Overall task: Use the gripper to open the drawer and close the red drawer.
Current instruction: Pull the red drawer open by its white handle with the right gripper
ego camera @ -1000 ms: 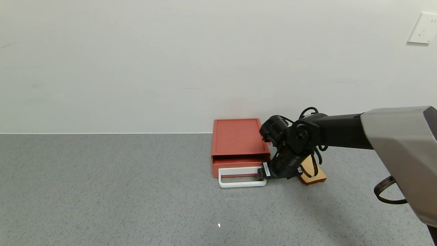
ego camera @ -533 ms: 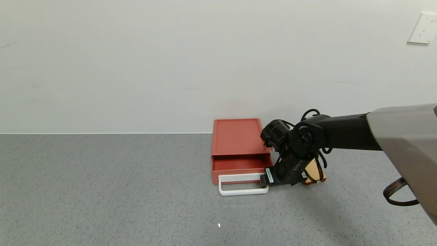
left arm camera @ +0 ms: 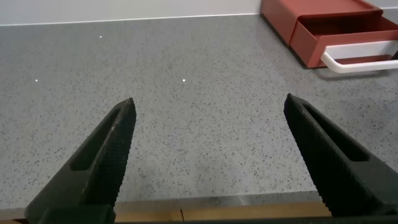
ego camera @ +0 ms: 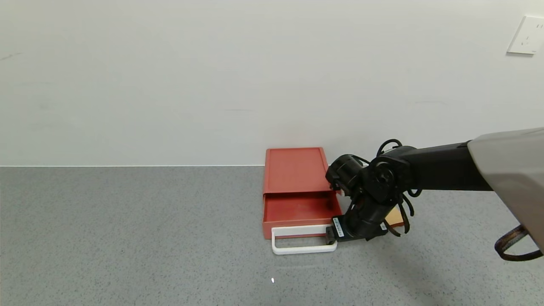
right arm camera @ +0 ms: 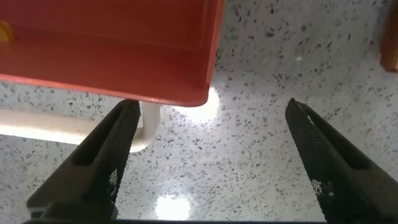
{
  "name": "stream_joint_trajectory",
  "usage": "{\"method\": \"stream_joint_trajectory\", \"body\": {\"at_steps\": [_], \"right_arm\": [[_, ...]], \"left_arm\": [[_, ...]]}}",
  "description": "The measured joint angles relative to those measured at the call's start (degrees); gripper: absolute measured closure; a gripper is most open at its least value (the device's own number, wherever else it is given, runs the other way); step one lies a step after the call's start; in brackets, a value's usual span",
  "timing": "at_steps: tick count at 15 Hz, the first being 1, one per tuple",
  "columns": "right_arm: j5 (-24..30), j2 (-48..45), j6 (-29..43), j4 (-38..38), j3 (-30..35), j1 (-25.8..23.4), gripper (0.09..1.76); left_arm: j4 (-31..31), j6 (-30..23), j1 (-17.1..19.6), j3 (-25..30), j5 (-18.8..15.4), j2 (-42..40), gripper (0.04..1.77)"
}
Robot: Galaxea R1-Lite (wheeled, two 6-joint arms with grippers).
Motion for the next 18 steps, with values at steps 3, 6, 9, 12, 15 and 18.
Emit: {"method": "stream_joint_trajectory", "body": {"at_steps": [3, 6, 9, 12, 15, 18], "right_arm": [[0.0, -1.1, 0.1, 0.0, 1.6, 0.9, 0.14], [0.0, -2.3, 0.5, -0.1, 3.3, 1.6, 0.14], [1.3, -3.2, 0.9, -0.1, 5.5, 2.2, 0.14], [1.6, -3.9, 1.0, -0.2, 7.0, 2.5, 0.14], [1.8, -4.6, 1.6, -0.2, 8.2, 3.1, 0.14], [1.8, -5.3, 2.1, -0.2, 9.3, 3.7, 0.14]], "left_arm": [[0.0, 0.0, 0.0, 0.0, 0.0, 0.0, 0.09], [0.0, 0.0, 0.0, 0.0, 0.1, 0.0, 0.09], [0.0, 0.1, 0.0, 0.0, 0.2, 0.0, 0.09], [0.0, 0.1, 0.0, 0.0, 0.2, 0.0, 0.09], [0.0, 0.1, 0.0, 0.0, 0.2, 0.0, 0.09], [0.0, 0.1, 0.0, 0.0, 0.4, 0.0, 0.09]]}}
